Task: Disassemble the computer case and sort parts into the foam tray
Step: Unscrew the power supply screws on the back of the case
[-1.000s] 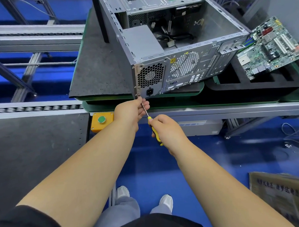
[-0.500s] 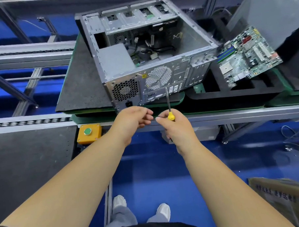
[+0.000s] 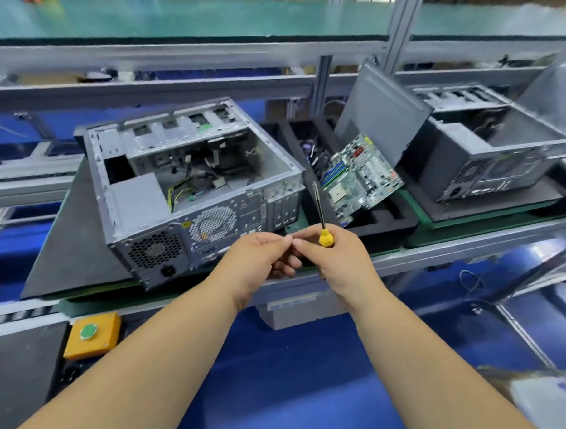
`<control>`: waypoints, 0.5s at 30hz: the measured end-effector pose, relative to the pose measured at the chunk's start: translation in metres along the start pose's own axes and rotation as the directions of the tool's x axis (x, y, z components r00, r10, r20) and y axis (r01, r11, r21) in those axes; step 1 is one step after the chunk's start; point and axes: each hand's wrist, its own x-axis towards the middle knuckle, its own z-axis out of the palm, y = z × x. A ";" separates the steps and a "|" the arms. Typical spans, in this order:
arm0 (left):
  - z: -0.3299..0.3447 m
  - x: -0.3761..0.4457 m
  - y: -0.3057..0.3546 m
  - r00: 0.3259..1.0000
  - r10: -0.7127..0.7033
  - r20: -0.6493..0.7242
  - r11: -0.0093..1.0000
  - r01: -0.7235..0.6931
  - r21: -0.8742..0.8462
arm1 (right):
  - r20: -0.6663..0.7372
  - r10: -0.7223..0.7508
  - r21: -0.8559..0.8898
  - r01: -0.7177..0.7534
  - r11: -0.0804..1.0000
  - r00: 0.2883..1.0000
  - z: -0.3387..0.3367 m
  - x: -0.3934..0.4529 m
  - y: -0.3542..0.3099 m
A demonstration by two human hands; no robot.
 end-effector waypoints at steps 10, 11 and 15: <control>0.004 0.062 0.006 1.000 0.000 0.028 0.984 -0.005 0.181 | -0.200 0.135 -0.001 -0.138 0.990 0.970 -0.021 0.049 0.011; 0.003 0.070 0.006 0.999 0.002 0.032 0.972 -0.010 0.233 | -0.231 0.162 0.008 -0.164 0.986 0.959 -0.023 0.054 0.012; 0.001 0.098 0.006 0.999 0.017 0.046 0.939 -0.032 0.343 | -0.317 0.273 0.019 -0.282 0.959 0.908 -0.032 0.078 0.017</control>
